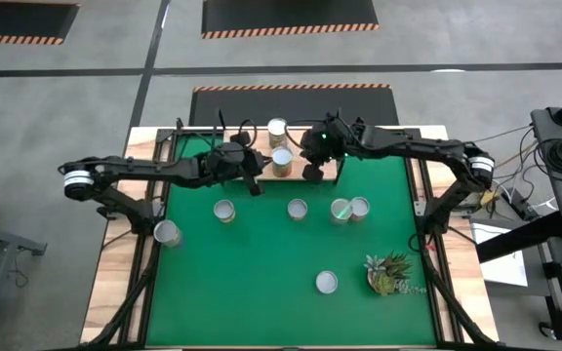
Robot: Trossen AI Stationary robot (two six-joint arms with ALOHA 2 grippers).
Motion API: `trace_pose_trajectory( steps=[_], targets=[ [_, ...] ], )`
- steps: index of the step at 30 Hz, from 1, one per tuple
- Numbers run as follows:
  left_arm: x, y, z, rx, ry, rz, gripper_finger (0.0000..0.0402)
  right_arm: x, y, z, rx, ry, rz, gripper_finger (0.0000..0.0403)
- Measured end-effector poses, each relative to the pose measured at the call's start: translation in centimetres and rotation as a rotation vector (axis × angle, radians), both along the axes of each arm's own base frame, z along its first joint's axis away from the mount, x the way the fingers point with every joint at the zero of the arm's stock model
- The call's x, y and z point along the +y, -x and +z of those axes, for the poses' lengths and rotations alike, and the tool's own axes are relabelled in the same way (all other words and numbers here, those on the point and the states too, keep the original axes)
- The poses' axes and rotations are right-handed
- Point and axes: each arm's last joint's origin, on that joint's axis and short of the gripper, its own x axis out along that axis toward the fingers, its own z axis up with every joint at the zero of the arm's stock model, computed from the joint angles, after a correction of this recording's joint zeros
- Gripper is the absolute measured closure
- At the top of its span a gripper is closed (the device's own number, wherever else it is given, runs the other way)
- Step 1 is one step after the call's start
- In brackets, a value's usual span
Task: Pick and place cans onto a shelf
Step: Put the canned pineapple on the shelf
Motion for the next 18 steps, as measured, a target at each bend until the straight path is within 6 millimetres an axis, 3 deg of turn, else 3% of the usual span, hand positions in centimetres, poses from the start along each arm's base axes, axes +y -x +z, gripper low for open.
trace_pose_trajectory(
  steps=[11, 18],
  targets=[
    [1.2, -0.5, -1.2, 0.011, 0.0, 0.032, 0.0402, -1.0, -2.0, -3.4, 0.045, -0.034, 0.049, 0.0394],
    [1.3, -0.6, -1.1, -0.008, 0.006, 0.039, 0.0402, -1.9, -2.3, -3.9, 0.036, -0.015, 0.034, 0.0394]
  ],
)
